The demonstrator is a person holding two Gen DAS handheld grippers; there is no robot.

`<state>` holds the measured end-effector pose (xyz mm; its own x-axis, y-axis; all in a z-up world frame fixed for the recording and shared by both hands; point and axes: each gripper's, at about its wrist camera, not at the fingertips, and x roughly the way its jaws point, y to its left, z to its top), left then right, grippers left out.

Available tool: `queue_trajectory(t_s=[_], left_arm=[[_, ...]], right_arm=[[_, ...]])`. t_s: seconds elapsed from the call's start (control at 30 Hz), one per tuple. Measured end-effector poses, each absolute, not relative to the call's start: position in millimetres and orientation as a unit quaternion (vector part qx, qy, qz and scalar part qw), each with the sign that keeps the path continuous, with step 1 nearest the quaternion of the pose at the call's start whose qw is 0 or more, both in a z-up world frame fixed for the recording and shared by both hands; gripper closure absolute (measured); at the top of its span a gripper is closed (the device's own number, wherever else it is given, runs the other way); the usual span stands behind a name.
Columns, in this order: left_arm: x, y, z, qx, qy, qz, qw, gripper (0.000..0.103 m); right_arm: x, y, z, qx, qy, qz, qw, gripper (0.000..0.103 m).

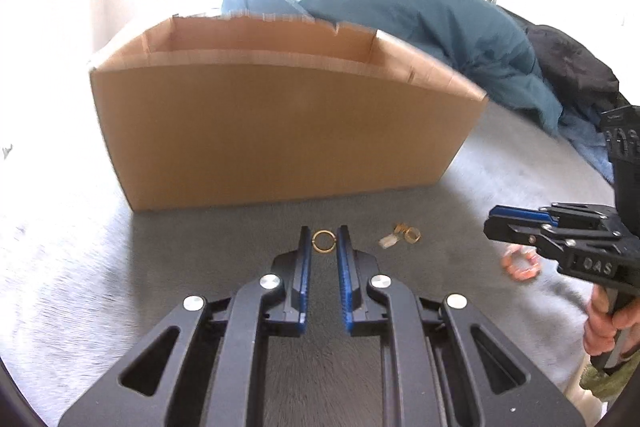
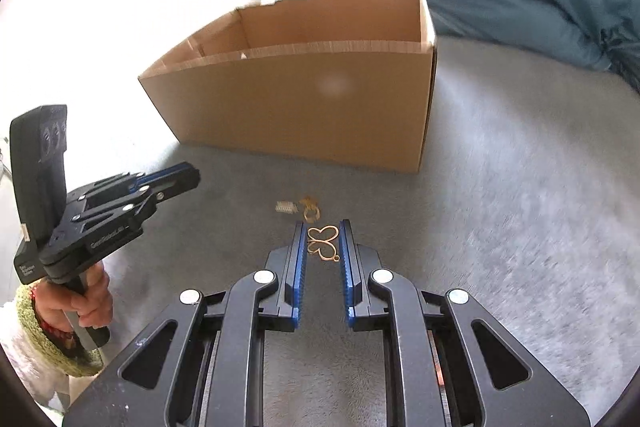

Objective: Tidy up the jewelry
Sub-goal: 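Carry the ring and pendant over the box with both tools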

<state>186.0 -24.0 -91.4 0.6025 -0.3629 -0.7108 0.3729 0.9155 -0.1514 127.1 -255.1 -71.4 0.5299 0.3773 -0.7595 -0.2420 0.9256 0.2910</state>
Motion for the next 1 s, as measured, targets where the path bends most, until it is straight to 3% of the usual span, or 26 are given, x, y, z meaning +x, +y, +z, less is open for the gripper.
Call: queue_trajectory(t_s=[0.27, 0.4, 0.67, 1.0], left_arm=[[182.8, -2.2, -3.4, -0.006, 0.312, -0.225, 0.923, 0.091], [206.9, -7.6, 18.9, -0.002, 0.309, -0.230, 0.923, 0.091], [302.4, -50.6, -8.5, -0.018, 0.404, -0.235, 0.884, 0.091], [365.2, -81.1, -48.0, -0.015, 0.490, -0.199, 0.849, 0.091]], right_arm=[[138.1, -260.3, 3.0, 0.080, 0.381, 0.208, 0.897, 0.089], [162.7, -258.8, 26.5, 0.088, 0.364, 0.225, 0.899, 0.089], [244.6, -241.2, 11.1, 0.092, 0.424, 0.237, 0.869, 0.089], [301.6, -234.7, -32.7, 0.075, 0.497, 0.212, 0.838, 0.086]])
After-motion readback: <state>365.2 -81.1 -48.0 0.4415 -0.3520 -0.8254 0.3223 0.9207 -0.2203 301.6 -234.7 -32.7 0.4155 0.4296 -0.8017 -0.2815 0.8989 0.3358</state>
